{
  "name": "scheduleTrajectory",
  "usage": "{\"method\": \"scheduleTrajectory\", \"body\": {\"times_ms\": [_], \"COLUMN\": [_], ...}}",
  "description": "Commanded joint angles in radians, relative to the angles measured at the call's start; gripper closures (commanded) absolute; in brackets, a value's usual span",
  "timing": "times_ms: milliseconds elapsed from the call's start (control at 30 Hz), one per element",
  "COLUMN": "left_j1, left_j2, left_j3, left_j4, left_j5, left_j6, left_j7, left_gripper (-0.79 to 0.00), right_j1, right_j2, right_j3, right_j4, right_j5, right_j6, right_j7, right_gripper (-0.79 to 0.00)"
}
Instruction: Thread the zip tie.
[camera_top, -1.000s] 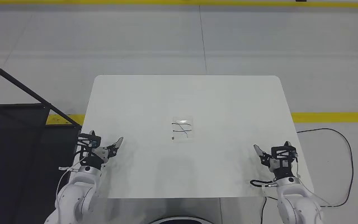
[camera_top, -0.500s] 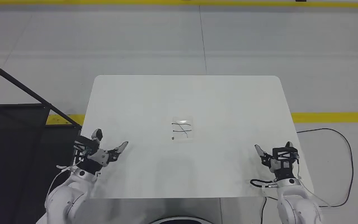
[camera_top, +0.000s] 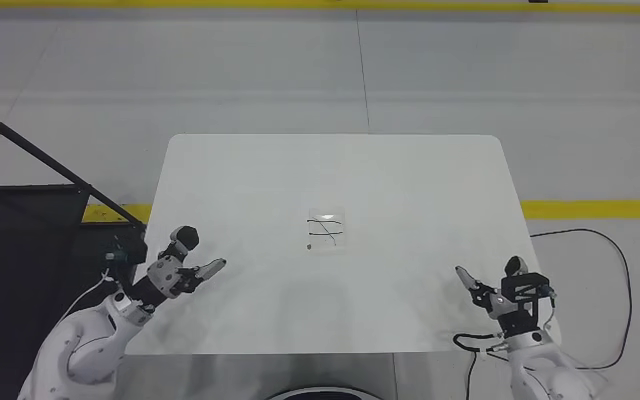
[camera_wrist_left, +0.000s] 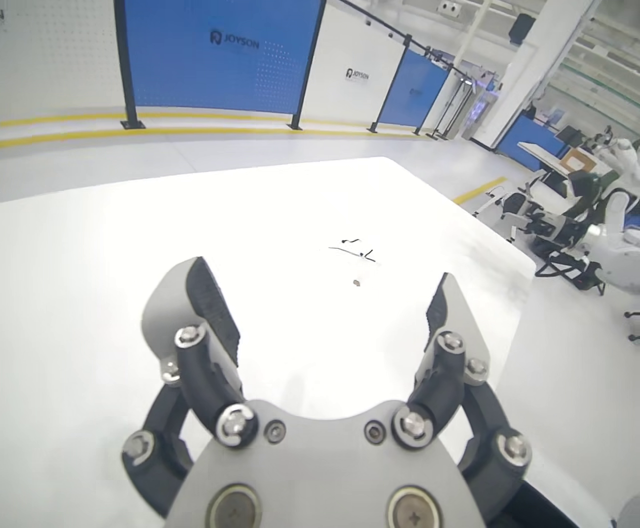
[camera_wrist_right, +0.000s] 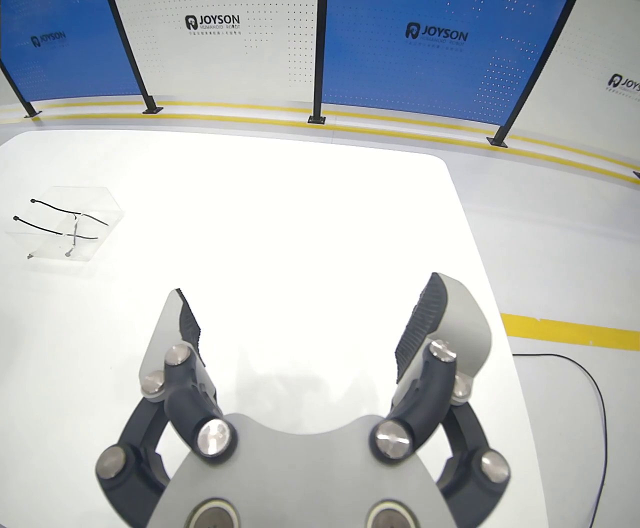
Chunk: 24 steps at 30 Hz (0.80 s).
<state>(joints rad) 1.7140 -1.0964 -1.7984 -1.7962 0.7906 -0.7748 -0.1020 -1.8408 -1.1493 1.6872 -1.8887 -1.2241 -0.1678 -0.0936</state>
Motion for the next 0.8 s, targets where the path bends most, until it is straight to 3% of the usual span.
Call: {"method": "scheduleTrajectory", "body": {"times_ms": [0,367,567,667,767], "left_j1": [0.001,-0.015,-0.158,-0.238,-0.238], "left_j2": [0.000,0.001,0.019,0.029,0.029], "left_j3": [0.000,0.028,0.104,0.131,0.131], "left_j4": [-0.001,-0.015,0.026,0.056,0.056], "left_j5": [0.018,0.014,-0.180,-0.276,-0.276], "left_j6": [0.000,-0.019,-0.085,-0.054,-0.054], "left_j7": [0.020,0.002,-0.244,-0.379,-0.379], "left_gripper": [-0.785,-0.785,-0.785,-0.785,-0.785], "right_j1": [0.000,0.039,0.069,0.074,0.074], "right_j2": [0.000,-0.004,-0.003,-0.002,-0.002], "right_j3": [-0.001,-0.030,-0.029,-0.022,-0.022], "right_j4": [0.000,0.012,0.001,-0.009,-0.009], "right_j5": [0.000,-0.016,0.080,0.112,0.112], "right_j6": [0.000,0.017,-0.082,-0.113,-0.113], "right_j7": [-0.001,0.025,0.055,0.095,0.095], "right_gripper": [-0.785,-0.785,-0.785,-0.785,-0.785]}}
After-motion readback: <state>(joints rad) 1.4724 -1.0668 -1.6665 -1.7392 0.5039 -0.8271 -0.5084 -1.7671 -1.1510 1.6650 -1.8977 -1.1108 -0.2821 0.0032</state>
